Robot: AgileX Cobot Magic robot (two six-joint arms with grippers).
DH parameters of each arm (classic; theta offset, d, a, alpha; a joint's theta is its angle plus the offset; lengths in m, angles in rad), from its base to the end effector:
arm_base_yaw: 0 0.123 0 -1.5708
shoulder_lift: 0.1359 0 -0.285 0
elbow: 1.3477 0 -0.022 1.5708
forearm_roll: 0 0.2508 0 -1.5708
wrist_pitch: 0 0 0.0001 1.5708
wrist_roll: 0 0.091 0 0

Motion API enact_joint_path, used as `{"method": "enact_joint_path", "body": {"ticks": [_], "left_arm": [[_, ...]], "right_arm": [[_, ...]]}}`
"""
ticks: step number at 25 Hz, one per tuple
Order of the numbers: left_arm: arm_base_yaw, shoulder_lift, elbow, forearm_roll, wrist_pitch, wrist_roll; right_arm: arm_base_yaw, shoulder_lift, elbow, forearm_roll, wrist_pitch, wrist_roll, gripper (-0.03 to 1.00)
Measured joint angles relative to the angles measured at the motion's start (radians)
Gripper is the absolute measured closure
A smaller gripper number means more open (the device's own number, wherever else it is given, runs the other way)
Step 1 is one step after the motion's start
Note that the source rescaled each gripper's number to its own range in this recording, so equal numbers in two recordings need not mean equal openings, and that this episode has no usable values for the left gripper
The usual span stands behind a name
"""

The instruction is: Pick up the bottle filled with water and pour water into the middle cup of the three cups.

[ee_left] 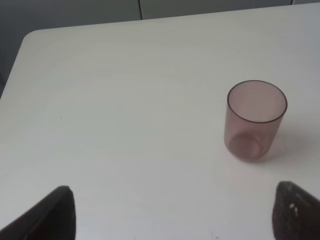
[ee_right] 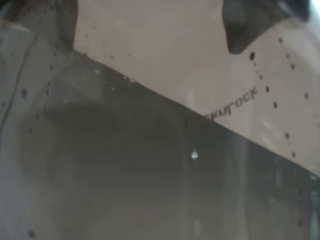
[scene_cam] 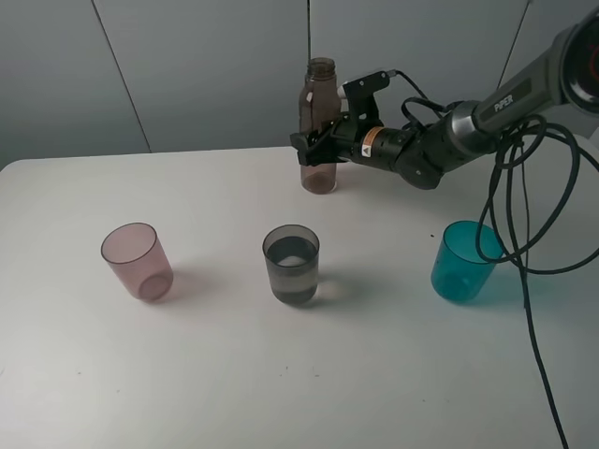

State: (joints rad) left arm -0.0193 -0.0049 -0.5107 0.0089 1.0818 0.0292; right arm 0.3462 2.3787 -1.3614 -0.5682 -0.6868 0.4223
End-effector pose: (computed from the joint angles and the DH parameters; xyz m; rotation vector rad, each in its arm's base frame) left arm -0.0077 0.0009 0.2785 0.0491 2.0492 0.0168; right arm 0.4404 0.1918 0.0749 -0.5958 1.8169 0.5399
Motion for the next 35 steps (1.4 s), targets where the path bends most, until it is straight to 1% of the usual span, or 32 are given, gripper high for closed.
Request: {"method": "enact_joint_path", "body": {"ticks": [6, 7, 8, 10, 11, 12, 13, 17, 20, 31, 33, 35], "left_arm": [[0.000, 0.000, 0.000, 0.000, 0.000, 0.000], [0.000, 0.000, 0.000, 0.000, 0.000, 0.000], [0.000, 0.000, 0.000, 0.000, 0.000, 0.000], [0.000, 0.000, 0.000, 0.000, 0.000, 0.000], [0.000, 0.000, 0.000, 0.000, 0.000, 0.000], [0.000, 0.000, 0.000, 0.000, 0.000, 0.000], [0.000, 0.000, 0.000, 0.000, 0.000, 0.000], [0.000, 0.000, 0.000, 0.000, 0.000, 0.000], [0.000, 0.000, 0.000, 0.000, 0.000, 0.000], [0.000, 0.000, 0.000, 0.000, 0.000, 0.000], [0.000, 0.000, 0.000, 0.000, 0.000, 0.000], [0.000, 0.000, 0.000, 0.000, 0.000, 0.000]], "right_arm": [[0.002, 0.000, 0.000, -0.013, -0.001, -0.002, 0.96], [0.002, 0.000, 0.000, -0.014, -0.001, -0.002, 0.90], [0.002, 0.000, 0.000, -0.014, -0.001, -0.002, 0.74], [0.002, 0.000, 0.000, -0.014, 0.009, -0.002, 0.22], [0.002, 0.000, 0.000, -0.014, 0.019, -0.002, 0.10], [0.002, 0.000, 0.000, -0.014, 0.034, -0.002, 0.02], [0.002, 0.000, 0.000, -0.014, 0.055, -0.002, -0.01], [0.002, -0.023, 0.000, -0.014, 0.155, -0.002, -0.03], [0.002, -0.080, 0.036, -0.014, 0.193, -0.010, -0.03], [0.011, -0.384, 0.322, -0.015, 0.234, -0.070, -0.03], [0.011, -0.473, 0.363, -0.015, 0.267, -0.071, -0.03], [0.011, -0.572, 0.393, -0.015, 0.335, -0.069, -0.03]]}}
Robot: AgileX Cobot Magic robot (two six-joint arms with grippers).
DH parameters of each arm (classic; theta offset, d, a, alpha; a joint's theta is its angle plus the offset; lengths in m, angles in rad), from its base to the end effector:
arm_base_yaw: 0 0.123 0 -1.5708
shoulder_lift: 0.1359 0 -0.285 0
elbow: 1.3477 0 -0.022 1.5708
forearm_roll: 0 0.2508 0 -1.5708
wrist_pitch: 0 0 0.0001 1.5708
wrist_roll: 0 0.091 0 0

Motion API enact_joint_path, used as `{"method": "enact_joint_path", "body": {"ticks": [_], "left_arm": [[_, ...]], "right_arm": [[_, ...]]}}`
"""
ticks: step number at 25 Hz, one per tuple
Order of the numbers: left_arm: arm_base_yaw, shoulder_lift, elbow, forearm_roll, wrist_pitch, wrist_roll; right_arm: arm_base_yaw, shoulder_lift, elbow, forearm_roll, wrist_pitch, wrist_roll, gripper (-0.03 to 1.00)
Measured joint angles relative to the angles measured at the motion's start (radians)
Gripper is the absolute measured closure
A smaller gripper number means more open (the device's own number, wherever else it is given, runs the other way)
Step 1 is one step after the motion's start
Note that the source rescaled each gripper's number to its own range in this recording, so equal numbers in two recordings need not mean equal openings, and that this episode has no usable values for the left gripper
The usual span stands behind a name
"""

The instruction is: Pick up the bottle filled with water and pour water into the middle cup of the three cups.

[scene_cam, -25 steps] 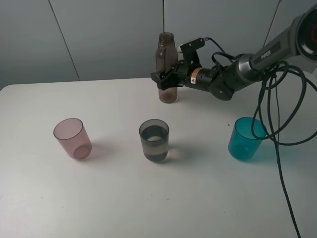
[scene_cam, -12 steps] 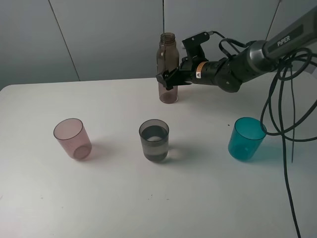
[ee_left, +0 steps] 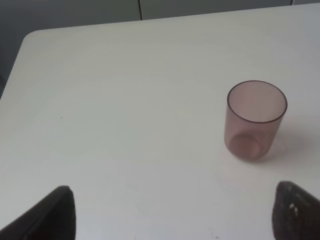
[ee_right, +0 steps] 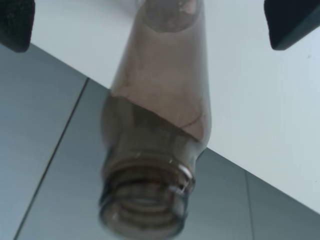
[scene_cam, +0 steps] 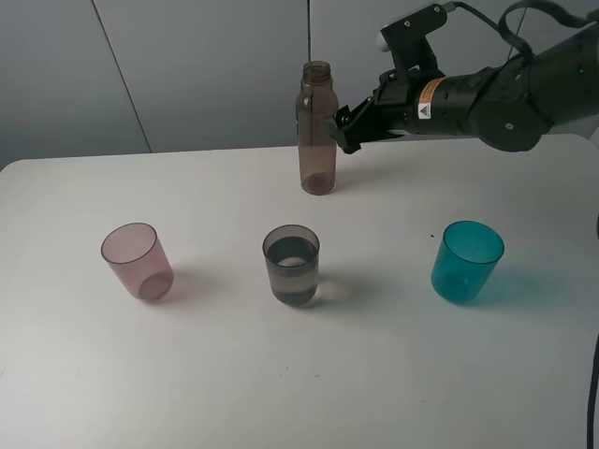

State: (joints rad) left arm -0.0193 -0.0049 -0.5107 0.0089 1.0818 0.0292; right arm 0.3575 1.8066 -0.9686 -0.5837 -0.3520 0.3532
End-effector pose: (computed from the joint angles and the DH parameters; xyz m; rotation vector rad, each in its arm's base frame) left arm -0.0077 0.0009 0.2785 0.0491 2.0492 0.0168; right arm 0.3520 0.1499 0.1943 -0.6752 1.9118 0.2919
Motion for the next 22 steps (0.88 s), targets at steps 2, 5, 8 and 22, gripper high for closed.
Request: {"method": "enact_joint_path", "body": {"ticks": [2, 5, 8, 22], "left_arm": [[0.000, 0.000, 0.000, 0.000, 0.000, 0.000], [0.000, 0.000, 0.000, 0.000, 0.000, 0.000], [0.000, 0.000, 0.000, 0.000, 0.000, 0.000], [0.000, 0.000, 0.000, 0.000, 0.000, 0.000]], "right_arm": [[0.000, -0.120, 0.009, 0.000, 0.111, 0.013, -0.03], [0.000, -0.300, 0.009, 0.042, 0.292, 0.024, -0.03], [0.000, -0.477, 0.009, 0.122, 0.489, 0.018, -0.03], [0.020, -1.081, 0.170, 0.573, 1.298, -0.339, -0.03]]}}
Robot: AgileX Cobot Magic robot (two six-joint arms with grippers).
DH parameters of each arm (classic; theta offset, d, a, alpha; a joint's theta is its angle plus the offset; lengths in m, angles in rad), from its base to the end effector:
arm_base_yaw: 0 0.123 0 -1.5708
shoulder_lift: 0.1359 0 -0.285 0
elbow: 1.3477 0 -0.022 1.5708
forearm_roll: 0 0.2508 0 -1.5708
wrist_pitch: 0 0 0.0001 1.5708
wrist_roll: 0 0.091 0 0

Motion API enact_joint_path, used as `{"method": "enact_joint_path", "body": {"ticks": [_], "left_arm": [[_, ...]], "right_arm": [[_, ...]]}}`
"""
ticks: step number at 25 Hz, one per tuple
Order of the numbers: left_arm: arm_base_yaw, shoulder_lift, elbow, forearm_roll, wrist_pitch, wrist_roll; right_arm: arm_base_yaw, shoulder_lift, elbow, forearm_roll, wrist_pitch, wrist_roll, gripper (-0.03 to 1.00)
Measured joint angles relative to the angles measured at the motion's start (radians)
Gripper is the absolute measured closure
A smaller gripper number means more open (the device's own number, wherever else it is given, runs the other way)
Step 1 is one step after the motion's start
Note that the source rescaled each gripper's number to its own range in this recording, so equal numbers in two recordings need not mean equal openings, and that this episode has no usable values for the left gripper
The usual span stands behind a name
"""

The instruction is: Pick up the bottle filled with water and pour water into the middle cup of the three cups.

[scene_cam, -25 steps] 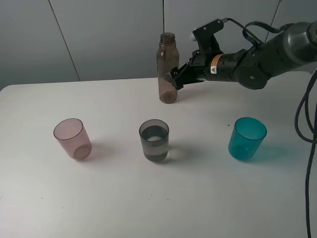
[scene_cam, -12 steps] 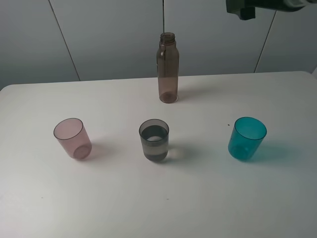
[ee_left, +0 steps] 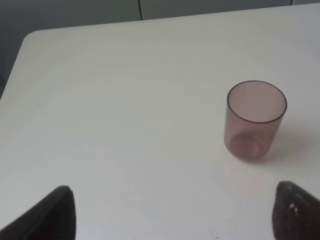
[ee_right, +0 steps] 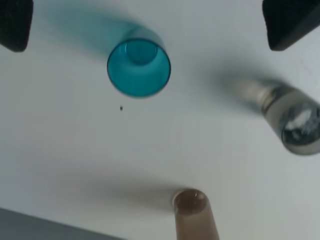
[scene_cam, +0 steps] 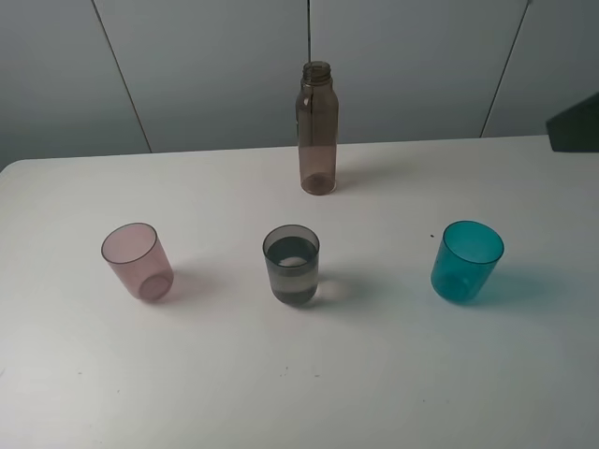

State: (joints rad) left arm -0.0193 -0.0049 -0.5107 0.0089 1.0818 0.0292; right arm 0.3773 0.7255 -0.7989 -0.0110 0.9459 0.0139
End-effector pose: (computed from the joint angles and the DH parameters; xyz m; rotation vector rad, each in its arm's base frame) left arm -0.0077 0.0009 0.2785 0.0491 2.0492 0.0168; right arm 0.1144 0.0444 0.3367 -0.4302 2.3235 0.1768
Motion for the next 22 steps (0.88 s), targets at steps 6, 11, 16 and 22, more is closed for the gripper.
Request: {"method": "enact_joint_path", "body": {"ticks": [6, 11, 16, 22], "left_arm": [[0.000, 0.000, 0.000, 0.000, 0.000, 0.000], [0.000, 0.000, 0.000, 0.000, 0.000, 0.000], [0.000, 0.000, 0.000, 0.000, 0.000, 0.000], [0.000, 0.000, 0.000, 0.000, 0.000, 0.000]], "right_arm": [[0.000, -0.248, 0.146, 0.032, 0.046, -0.004, -0.03], [0.000, -0.464, 0.256, 0.053, 0.048, -0.006, -0.03], [0.000, -0.627, 0.266, 0.053, 0.046, -0.008, -0.03], [0.000, -0.724, 0.266, -0.012, 0.041, 0.051, -0.03]]}}
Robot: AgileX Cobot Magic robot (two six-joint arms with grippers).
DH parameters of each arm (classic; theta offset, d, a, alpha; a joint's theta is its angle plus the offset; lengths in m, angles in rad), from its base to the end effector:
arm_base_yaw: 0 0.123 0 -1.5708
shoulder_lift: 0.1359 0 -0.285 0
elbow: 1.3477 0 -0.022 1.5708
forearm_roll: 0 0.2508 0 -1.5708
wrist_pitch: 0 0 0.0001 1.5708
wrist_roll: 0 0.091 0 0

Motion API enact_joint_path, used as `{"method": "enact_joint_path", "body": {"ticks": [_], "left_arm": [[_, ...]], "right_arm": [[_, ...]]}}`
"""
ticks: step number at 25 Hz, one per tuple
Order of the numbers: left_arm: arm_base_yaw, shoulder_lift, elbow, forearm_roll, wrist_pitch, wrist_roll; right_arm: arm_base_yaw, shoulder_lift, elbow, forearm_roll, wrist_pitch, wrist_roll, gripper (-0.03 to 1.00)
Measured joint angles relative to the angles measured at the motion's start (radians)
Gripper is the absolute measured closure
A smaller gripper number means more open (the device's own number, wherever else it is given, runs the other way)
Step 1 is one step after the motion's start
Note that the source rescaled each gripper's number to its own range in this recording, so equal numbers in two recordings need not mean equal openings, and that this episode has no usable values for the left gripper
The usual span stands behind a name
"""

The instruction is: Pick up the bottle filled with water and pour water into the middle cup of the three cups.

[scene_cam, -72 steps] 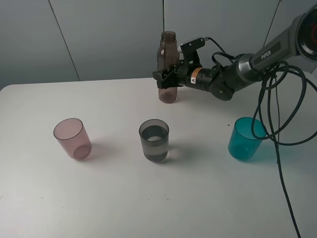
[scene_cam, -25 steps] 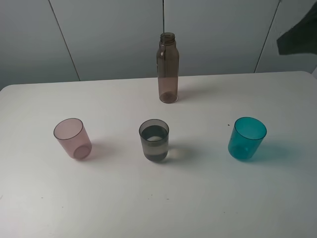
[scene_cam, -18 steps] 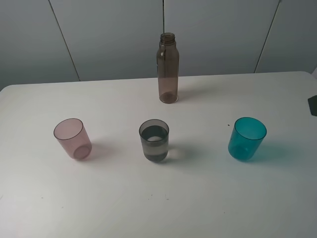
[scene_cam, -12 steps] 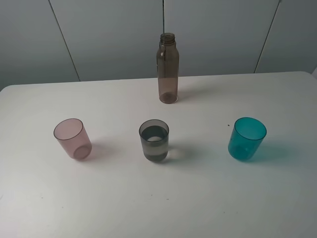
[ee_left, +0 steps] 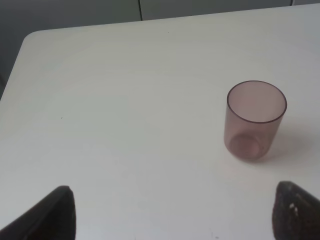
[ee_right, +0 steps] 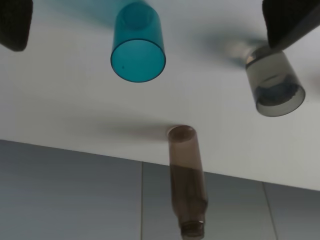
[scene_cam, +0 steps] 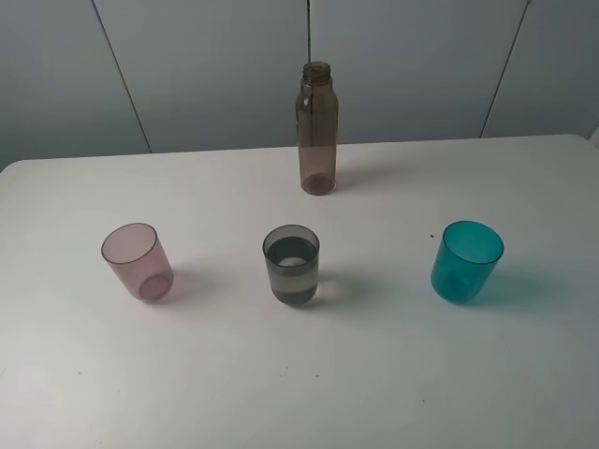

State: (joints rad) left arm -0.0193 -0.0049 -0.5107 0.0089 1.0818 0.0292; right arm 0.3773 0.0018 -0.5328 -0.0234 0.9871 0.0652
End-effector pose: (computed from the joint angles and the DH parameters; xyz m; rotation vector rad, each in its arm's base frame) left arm -0.0077 0.0009 0.2785 0.0491 2.0492 0.0168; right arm -0.0048 -0.0038 0.2925 -0.3024 1.9252 0.2662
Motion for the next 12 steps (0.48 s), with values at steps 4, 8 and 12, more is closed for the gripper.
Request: {"method": "enact_joint_path", "body": {"ticks": [4, 8, 12], "left_arm": [[0.000, 0.000, 0.000, 0.000, 0.000, 0.000], [0.000, 0.000, 0.000, 0.000, 0.000, 0.000], [0.000, 0.000, 0.000, 0.000, 0.000, 0.002]], "right_arm": [[0.000, 0.000, 0.000, -0.040, -0.002, 0.051, -0.03], [0.000, 0.000, 0.002, -0.036, 0.045, 0.057, -0.03], [0.000, -0.002, 0.021, -0.012, 0.096, 0.055, 0.09]]}}
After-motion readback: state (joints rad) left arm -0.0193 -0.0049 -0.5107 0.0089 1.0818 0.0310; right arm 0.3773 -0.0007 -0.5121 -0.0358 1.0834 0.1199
